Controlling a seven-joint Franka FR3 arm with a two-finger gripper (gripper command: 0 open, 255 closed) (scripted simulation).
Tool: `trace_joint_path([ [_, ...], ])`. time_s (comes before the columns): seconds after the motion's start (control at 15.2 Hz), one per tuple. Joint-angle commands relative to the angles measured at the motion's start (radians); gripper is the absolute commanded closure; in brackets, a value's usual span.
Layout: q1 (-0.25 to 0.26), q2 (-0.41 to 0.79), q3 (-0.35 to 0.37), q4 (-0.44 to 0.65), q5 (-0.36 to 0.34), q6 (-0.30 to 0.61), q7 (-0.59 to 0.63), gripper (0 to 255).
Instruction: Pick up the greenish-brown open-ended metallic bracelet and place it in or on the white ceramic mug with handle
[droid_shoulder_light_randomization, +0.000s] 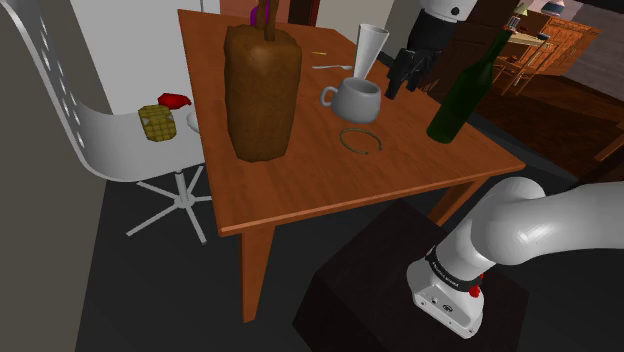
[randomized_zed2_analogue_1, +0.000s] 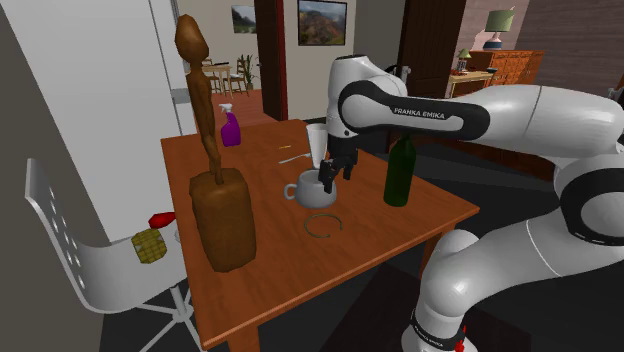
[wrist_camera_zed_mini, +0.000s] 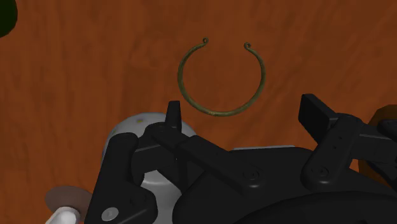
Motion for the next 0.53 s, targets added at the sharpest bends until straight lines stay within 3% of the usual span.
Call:
trace_joint_path([
  [0.0,0.0,0.0,0.0,0.0,0.0,0.0,0.0,0],
  [0.46,0.0,0.152,-0.092,-0.075,-0.033,0.147,-0.158,0],
])
